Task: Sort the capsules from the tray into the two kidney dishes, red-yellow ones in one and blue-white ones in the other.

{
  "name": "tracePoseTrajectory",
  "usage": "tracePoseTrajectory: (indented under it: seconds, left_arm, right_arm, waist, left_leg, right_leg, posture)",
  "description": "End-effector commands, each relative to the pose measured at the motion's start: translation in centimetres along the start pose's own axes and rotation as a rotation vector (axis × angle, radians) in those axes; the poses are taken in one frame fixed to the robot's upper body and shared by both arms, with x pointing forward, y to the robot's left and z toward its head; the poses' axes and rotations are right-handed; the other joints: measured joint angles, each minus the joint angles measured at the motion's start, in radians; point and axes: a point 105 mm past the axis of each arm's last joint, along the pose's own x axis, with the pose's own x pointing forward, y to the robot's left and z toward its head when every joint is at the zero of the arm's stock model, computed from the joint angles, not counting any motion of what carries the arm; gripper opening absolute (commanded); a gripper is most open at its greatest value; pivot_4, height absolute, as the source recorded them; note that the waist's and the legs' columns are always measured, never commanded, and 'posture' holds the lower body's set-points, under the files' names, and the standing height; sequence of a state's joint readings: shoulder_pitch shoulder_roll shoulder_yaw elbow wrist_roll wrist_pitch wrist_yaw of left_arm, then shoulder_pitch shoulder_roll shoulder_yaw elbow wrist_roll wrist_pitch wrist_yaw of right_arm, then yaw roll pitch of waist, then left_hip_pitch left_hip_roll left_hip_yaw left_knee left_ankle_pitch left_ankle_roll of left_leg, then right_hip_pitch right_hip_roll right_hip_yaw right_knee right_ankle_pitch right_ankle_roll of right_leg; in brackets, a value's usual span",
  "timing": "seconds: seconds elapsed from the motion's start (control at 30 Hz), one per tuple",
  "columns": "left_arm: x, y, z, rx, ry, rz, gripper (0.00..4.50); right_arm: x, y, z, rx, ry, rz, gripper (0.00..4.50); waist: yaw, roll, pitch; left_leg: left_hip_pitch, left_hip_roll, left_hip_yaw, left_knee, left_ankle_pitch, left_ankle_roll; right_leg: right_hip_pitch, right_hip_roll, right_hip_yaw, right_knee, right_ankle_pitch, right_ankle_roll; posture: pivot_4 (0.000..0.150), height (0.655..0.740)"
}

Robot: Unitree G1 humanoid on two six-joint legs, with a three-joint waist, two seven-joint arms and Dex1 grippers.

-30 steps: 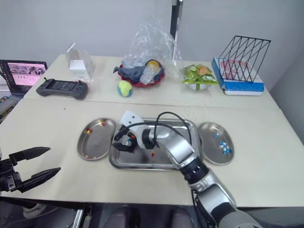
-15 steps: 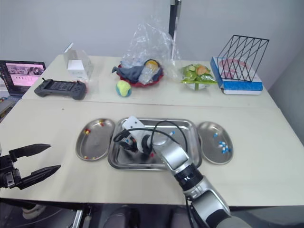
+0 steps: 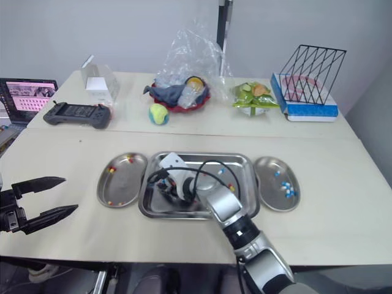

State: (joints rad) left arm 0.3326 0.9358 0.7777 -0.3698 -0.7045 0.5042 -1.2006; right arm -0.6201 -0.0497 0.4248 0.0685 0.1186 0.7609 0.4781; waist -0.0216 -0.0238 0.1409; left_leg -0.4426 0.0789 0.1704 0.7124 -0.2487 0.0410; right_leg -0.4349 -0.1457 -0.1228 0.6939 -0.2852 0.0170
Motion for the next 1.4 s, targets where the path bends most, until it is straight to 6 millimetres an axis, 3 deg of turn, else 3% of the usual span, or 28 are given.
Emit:
tracePoseTrajectory:
  seconds: [0.03,0.43,1.03,1.27,1.4]
  left_arm:
    - [0.0,0.1,0.3,0.023,0.005,-0.002,4.50]
    - [0.5,0.3,0.3,0.044,0.000,-0.006,4.50]
    - [0.6,0.4,0.3,0.058,-0.001,-0.007,4.50]
    - [0.6,0.5,0.4,0.060,0.001,-0.006,4.50]
    - [0.6,0.4,0.4,0.058,0.002,-0.006,4.50]
  right_arm:
    - [-0.2,-0.2,-0.3,0.002,0.014,-0.014,2.22]
    - [-1.0,-1.6,-0.8,-0.086,0.062,-0.071,2.22]
    - [-0.8,-0.8,-0.7,-0.026,0.043,-0.048,2.22]
    - [-0.9,-0.8,-0.8,-0.010,0.042,-0.057,0.12]
    - [-0.9,-0.7,-0.8,-0.008,0.042,-0.055,0.05]
  waist:
    - [0.000,0.000,0.000]
    - [0.002,0.000,0.000]
    - [0.000,0.000,0.000]
    - [0.001,0.000,0.000]
    - [0.001,0.000,0.000]
  left_leg:
    - [0.000,0.000,0.000,0.000,0.000,0.000]
    - [0.000,0.000,0.000,0.000,0.000,0.000]
    - [0.000,0.000,0.000,0.000,0.000,0.000]
    - [0.000,0.000,0.000,-0.001,0.000,0.000]
    - [0.000,0.000,0.000,-0.001,0.000,-0.001]
  right_leg:
    - [0.000,0.000,0.000,0.000,0.000,0.000]
    - [0.000,0.000,0.000,0.000,0.000,0.000]
    - [0.000,0.000,0.000,0.000,0.000,0.000]
    - [-0.001,0.000,0.000,0.000,0.000,0.000]
    - [-0.002,0.000,0.000,0.000,0.000,0.000]
  posture:
    - [0.150,0.6934]
    - [0.150,0.6934]
    - [0.150,0.6934]
    - [0.150,0.6934]
    - [0.150,0.6934]
